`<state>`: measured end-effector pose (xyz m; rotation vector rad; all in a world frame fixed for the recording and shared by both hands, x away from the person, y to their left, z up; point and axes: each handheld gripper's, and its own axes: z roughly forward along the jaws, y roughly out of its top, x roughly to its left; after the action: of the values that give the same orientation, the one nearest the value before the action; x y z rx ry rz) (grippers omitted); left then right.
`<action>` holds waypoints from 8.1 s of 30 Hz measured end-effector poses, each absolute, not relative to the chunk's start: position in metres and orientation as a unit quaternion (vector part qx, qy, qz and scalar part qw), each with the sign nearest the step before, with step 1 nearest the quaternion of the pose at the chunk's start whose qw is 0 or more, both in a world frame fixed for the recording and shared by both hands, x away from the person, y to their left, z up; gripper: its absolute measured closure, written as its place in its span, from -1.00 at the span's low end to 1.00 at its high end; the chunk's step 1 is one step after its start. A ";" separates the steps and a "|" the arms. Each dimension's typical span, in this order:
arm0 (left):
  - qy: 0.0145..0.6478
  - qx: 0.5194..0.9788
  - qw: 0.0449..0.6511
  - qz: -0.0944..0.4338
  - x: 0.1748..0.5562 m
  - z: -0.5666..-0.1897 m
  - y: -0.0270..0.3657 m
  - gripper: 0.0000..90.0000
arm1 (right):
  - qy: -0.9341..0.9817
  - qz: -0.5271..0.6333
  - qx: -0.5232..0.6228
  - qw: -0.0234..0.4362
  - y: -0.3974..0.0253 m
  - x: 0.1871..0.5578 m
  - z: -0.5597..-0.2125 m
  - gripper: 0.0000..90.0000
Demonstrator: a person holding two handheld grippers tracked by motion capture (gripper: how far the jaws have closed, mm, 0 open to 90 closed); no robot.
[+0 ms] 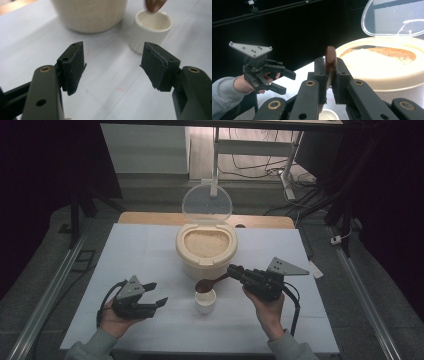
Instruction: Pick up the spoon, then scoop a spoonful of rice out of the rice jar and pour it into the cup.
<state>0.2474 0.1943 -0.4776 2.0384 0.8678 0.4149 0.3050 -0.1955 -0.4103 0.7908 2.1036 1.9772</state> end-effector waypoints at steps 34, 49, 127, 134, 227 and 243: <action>0.393 0.808 0.409 0.158 0.248 -0.507 0.222 -0.43 | 0.652 0.700 0.267 0.116 -0.229 0.309 -0.375 0.84; 0.395 0.810 0.405 0.154 0.249 -0.508 0.221 -0.46 | 0.628 0.701 0.304 0.151 -0.228 0.348 -0.360 0.84; 0.391 0.818 0.394 0.149 0.252 -0.512 0.218 -0.50 | 0.563 0.637 0.526 -0.030 -0.212 0.427 -0.407 0.84; 0.389 0.820 0.393 0.149 0.252 -0.512 0.217 -0.50 | 0.554 0.638 0.533 -0.052 -0.216 0.428 -0.409 0.84; 0.386 0.825 0.383 0.151 0.253 -0.514 0.215 -0.50 | 0.556 0.630 0.508 -0.190 -0.243 0.377 -0.426 0.84; 0.385 0.826 0.382 0.151 0.253 -0.514 0.214 -0.50 | 0.592 0.600 0.509 -0.175 -0.232 0.371 -0.448 0.84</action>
<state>0.2534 0.2144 -0.5142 2.1077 0.9831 0.3855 0.3708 -0.2322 -0.4481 1.8077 2.1007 2.1279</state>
